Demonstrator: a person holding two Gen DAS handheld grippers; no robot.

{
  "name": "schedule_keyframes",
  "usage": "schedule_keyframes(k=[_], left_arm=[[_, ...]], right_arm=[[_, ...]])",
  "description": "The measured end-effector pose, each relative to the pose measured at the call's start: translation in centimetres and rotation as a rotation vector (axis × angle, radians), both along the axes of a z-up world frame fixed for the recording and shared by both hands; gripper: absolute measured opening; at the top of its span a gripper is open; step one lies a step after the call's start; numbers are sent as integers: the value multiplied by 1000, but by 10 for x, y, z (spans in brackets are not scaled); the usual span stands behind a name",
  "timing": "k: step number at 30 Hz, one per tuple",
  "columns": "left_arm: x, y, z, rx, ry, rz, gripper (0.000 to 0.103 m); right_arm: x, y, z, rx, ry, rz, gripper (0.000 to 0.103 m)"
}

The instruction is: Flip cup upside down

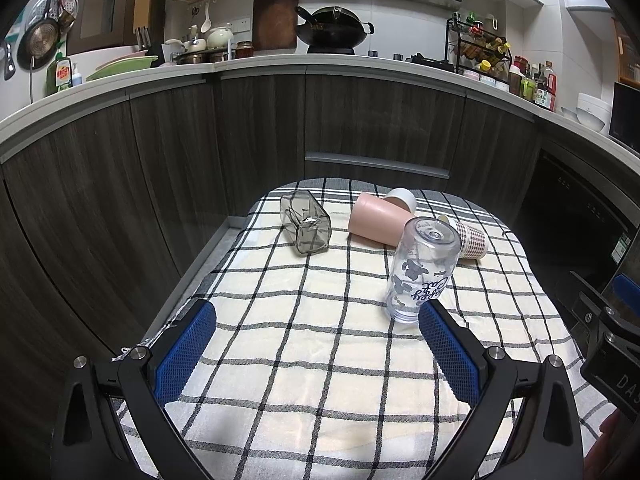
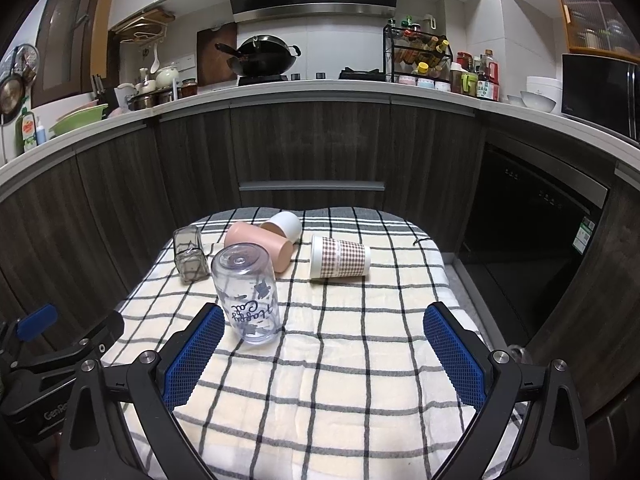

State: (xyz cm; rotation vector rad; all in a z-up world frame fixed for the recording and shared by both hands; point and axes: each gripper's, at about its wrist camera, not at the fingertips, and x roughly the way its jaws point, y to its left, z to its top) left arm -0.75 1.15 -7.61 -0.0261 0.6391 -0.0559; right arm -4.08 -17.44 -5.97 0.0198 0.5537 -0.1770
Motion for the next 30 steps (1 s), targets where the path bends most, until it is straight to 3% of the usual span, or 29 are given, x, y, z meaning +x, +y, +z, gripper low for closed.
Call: schedule_keyframes(k=[30], left_arm=[[3, -2, -4, 5, 20, -11, 103]], right_arm=[[0, 0, 0, 9, 10, -15, 100]])
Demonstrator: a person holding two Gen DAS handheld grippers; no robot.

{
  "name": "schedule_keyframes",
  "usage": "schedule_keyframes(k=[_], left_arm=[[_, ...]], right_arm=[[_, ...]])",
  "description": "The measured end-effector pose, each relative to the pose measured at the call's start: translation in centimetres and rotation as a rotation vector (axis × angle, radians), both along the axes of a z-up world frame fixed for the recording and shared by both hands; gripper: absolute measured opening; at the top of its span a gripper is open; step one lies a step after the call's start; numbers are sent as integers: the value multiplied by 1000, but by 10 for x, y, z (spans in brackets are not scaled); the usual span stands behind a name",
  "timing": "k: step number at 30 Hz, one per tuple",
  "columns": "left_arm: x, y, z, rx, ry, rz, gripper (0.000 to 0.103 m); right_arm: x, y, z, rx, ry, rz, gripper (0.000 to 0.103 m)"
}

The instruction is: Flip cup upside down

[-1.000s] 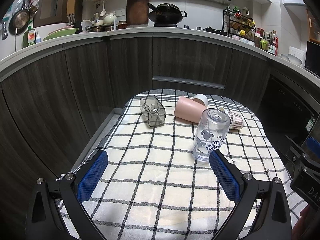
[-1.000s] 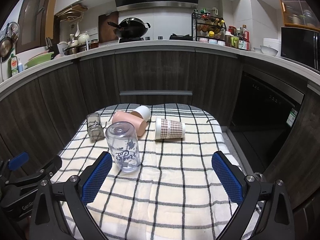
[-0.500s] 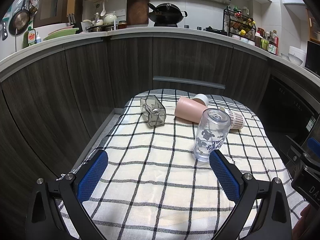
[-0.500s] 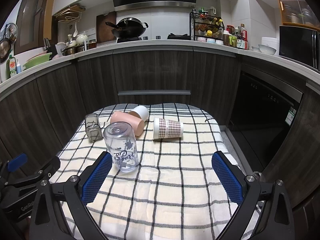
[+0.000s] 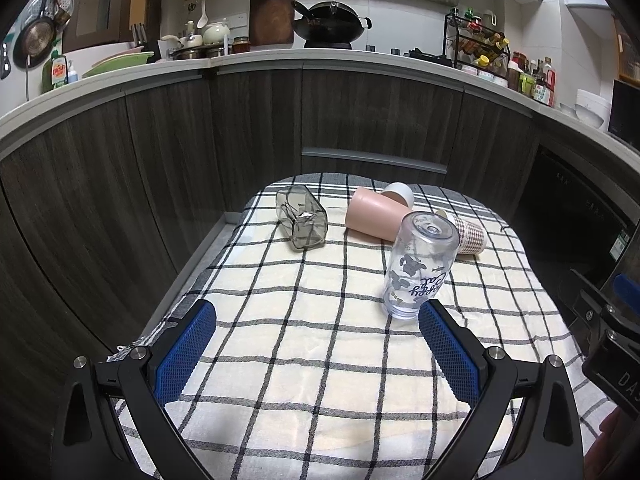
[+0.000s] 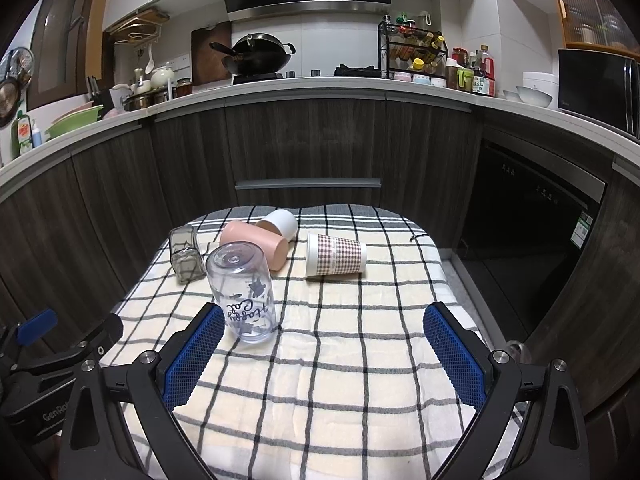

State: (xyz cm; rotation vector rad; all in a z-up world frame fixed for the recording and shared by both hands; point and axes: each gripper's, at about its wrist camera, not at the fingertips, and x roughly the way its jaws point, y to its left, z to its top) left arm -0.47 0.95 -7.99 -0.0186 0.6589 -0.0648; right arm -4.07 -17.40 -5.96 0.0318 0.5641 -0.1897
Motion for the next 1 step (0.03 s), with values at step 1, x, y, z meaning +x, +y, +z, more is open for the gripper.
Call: schedule_keyframes(k=[1], left_arm=[[1, 0, 0, -1, 4, -1, 103]], right_arm=[[0, 0, 0, 0, 0, 0, 100]])
